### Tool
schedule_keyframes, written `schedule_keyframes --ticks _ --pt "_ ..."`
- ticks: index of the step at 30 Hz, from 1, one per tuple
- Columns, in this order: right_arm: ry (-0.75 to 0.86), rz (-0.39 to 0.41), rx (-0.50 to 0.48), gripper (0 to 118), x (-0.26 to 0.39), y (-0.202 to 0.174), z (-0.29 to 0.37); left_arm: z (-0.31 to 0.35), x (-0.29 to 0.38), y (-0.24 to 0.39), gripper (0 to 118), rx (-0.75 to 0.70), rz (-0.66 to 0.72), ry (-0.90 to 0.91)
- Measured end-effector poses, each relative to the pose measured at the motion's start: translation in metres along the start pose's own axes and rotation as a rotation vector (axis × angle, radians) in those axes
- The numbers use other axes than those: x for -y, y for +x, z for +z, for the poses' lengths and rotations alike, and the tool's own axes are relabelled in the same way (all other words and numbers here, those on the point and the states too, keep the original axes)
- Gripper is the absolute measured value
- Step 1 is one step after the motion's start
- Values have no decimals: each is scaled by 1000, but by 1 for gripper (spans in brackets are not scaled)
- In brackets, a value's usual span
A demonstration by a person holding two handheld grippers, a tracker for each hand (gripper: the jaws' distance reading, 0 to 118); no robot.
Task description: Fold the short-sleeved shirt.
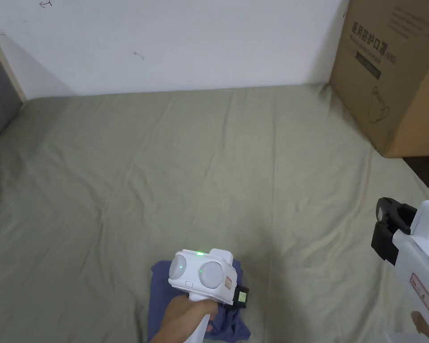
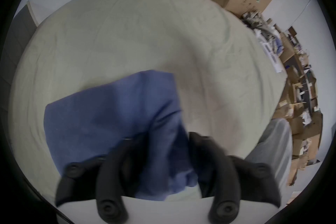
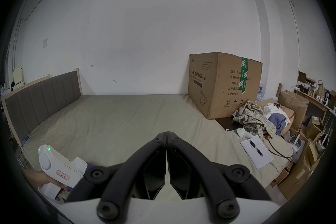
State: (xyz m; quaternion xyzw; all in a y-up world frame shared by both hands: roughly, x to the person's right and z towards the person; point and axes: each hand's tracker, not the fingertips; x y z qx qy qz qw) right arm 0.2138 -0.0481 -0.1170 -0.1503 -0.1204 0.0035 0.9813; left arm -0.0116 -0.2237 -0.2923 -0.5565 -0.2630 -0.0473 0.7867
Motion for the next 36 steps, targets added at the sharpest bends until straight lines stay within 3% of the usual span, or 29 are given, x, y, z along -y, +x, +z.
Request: schedule_keyframes --ticks 3,7,11,13,14,17,19,23,36 --pt "2 -5 -2 0 0 1 -3 28 -1 0 95 97 49 60" --pt "12 -11 -10 0 -3 -1 -3 84 4 -8 100 119 43 291" --pt "25 -11 -21 0 -7 -7 -1 122 10 -27 100 7 27 448" --pt "28 -12 -25 0 -9 -9 0 129 16 -40 93 -60 43 504" --pt "29 -13 -27 0 -9 -10 0 129 18 -46 82 -89 50 527" --pt "27 -13 -31 0 -9 -12 0 123 30 -61 16 -120 62 577" --pt "21 -13 -34 0 -9 -13 0 111 33 -67 0 -118 81 561" --pt "13 -15 -33 0 -6 -11 -1 84 46 -69 0 -43 128 503" --pt "-11 -24 -2 0 6 7 -8 -13 68 3 0 -21 25 265"
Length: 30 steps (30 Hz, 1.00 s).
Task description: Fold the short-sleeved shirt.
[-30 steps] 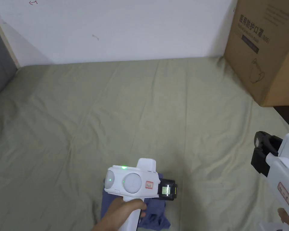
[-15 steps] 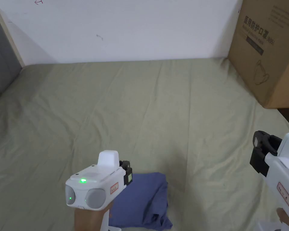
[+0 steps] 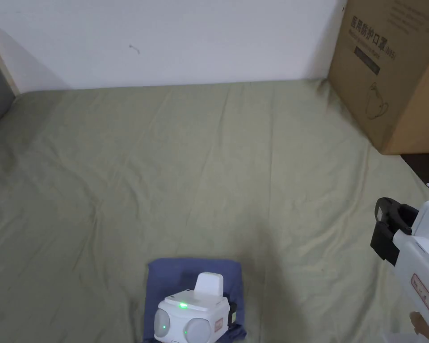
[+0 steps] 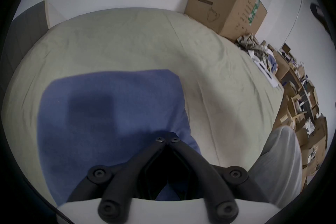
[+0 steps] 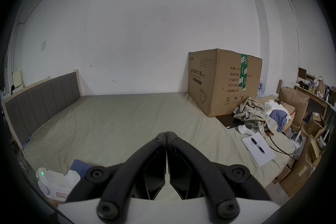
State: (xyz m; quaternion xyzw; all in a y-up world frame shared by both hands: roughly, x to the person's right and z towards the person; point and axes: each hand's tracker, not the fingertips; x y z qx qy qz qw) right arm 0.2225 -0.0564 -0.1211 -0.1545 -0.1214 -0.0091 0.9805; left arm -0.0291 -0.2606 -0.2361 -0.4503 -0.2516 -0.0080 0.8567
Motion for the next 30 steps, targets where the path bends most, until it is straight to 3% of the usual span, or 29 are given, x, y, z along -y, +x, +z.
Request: schedule_keyframes --ticks 8,10,17,23,30 --pt "-1 -8 1 0 1 -1 2 5 -7 3 0 -24 18 0" --pt "11 -2 -5 0 -3 -5 5 29 -14 -1 0 34 39 106" --pt "72 5 -55 0 -26 -29 13 149 -73 -21 0 20 -23 430" --pt "134 11 -92 0 -46 -54 19 231 -109 -55 0 -104 -58 658" --pt "199 15 -120 0 -62 -79 21 283 -109 -94 0 -300 -73 802"
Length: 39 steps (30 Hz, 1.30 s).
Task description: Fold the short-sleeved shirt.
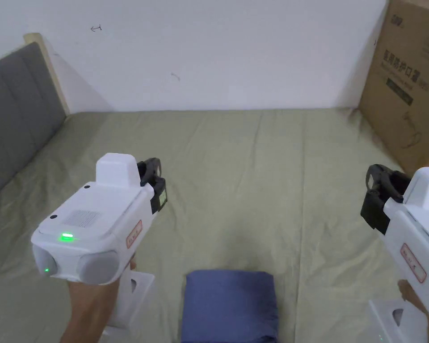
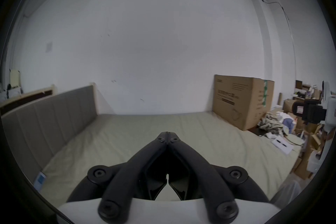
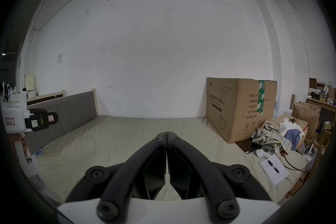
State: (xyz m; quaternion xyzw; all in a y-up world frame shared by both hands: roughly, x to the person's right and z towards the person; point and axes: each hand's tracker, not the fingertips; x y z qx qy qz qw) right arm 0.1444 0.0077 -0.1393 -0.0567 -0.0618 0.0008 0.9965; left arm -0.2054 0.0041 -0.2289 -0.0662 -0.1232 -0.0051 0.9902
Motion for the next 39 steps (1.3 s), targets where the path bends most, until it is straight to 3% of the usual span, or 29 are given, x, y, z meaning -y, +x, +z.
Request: schedule_keyframes --ticks 11,25,39 --pt "65 25 26 0 1 -25 0 27 15 -43 0 -143 5 47" --pt "33 18 6 0 9 -28 -8 26 25 -43 0 -140 30 20" --pt "-358 49 -121 0 152 -81 -81 20 41 -53 0 -128 37 -31"
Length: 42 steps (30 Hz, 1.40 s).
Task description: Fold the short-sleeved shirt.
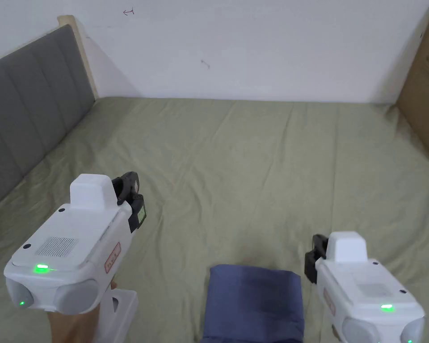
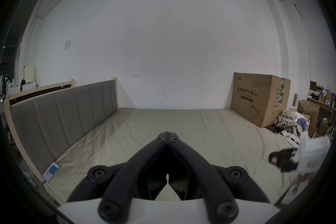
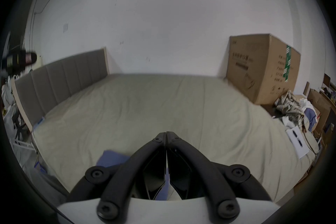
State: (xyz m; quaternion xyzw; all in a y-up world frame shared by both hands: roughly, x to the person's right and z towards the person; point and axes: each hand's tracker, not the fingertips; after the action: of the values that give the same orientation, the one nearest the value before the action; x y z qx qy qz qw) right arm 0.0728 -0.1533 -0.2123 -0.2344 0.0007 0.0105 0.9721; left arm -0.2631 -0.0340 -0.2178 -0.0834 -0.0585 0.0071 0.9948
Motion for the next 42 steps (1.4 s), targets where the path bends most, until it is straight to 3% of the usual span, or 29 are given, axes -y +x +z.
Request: schedule_keyframes --ticks 4,12,16,20,22,23,24,25,26,27,32,35,38,40,42 --pt "-122 25 -42 0 41 -20 -32 -6 10 -5 0 6 27 -36" --pt "-337 28 -19 0 112 -40 -78 -18 33 -12 0 25 50 -116" --pt "-315 -13 -1 0 119 -39 -77 -28 42 -12 0 41 72 -160" --pt "-340 19 -1 0 108 -42 -74 -46 57 -14 4 131 197 -285" --pt "-335 16 -6 0 108 -41 -72 -61 69 -18 22 187 321 -411" --pt "-333 10 -9 0 112 -39 -73 -73 80 -20 39 209 391 -499" --pt "-333 7 -12 0 112 -38 -74 -82 89 -20 69 226 438 -570" --pt "-334 5 -15 0 112 -38 -73 -92 102 -18 91 247 478 -649" --pt "-335 3 -17 0 111 -38 -73 -102 115 -16 107 269 494 -721" --pt "-336 1 -19 0 112 -38 -73 -108 126 -14 115 291 504 -760" --pt "-341 -19 -21 0 111 -36 -75 -133 175 5 112 344 526 -901" --pt "-341 -9 -29 0 112 -35 -76 -145 194 18 74 359 496 -955" --pt "-342 -13 -42 0 112 -32 -77 -152 210 29 63 380 486 -995" --pt "-343 -14 -52 0 113 -30 -77 -150 210 30 33 400 504 -982" --pt "-345 -20 -60 0 112 -28 -77 -148 208 31 29 430 526 -981"
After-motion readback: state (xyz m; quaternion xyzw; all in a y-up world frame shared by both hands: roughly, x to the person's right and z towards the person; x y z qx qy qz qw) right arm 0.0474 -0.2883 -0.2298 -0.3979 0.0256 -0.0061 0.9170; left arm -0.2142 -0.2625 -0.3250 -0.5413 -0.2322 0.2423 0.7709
